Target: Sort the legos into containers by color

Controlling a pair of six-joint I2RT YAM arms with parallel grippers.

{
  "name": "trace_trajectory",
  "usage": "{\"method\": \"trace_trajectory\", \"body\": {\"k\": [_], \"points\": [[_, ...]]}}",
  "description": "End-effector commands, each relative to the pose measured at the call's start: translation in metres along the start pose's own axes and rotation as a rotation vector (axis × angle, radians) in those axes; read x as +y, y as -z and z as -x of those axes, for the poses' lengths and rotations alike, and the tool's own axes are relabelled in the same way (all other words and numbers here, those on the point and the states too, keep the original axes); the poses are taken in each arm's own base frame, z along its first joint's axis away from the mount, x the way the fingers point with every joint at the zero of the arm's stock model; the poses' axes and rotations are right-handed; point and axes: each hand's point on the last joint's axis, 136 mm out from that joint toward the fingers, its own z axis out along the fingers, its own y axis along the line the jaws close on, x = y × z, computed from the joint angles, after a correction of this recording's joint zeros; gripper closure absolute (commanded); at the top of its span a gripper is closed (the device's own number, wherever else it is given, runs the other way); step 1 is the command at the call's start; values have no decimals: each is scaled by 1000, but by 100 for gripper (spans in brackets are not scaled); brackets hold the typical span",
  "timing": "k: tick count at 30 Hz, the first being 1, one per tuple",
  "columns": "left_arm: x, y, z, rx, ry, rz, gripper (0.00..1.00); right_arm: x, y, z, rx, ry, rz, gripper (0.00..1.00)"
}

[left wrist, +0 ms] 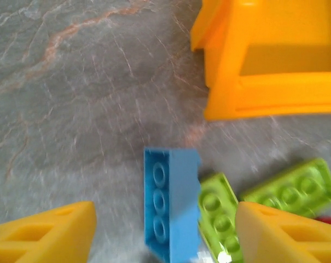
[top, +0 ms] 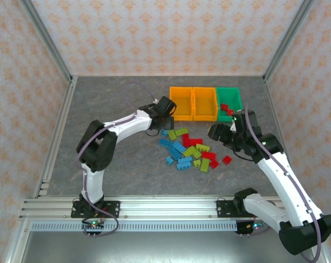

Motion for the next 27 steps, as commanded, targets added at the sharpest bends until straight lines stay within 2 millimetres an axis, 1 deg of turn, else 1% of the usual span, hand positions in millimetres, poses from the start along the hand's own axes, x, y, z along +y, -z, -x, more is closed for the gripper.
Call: {"method": "trace_trajectory", "body": {"k": [1, 4, 6, 9, 11, 14, 17, 20, 21, 23, 25, 27], "points": [[12, -10, 14, -25, 20, 85, 38, -8, -3, -6, 14, -24, -30, 25], [4, -27, 4, 35, 15, 49, 42, -8, -5, -5, 15, -28, -37, 25], [0, -35, -2, 62, 9, 34, 44, -9, -7, -4, 18, -29, -44, 25], [0, -43, -9, 91, 6, 30, 54, -8, -10, -3, 27, -31, -46, 25], [1, -44, -12, 99, 6, 32, 65, -6, -11, -2, 26, -34, -40, 25], [5, -38, -11, 89, 5, 37, 74, -4, -11, 0, 17, -35, -37, 25], [9, -19, -5, 54, 7, 34, 81, -4, -10, 2, 10, -37, -38, 25], [9, 15, 5, -2, 23, 3, 88, -5, -11, 3, 7, -36, -43, 25], [8, 30, 10, -29, 29, -17, 91, -5, -11, 3, 7, -38, -45, 25], [-2, 64, 22, -100, 39, -72, 96, -5, -11, 3, 5, -40, -44, 25], [-19, 92, 37, -174, 36, -128, 96, -4, -12, 6, -5, -46, -41, 25], [-32, 105, 57, -233, 35, -153, 96, -3, -13, 8, -14, -50, -39, 25]]}}
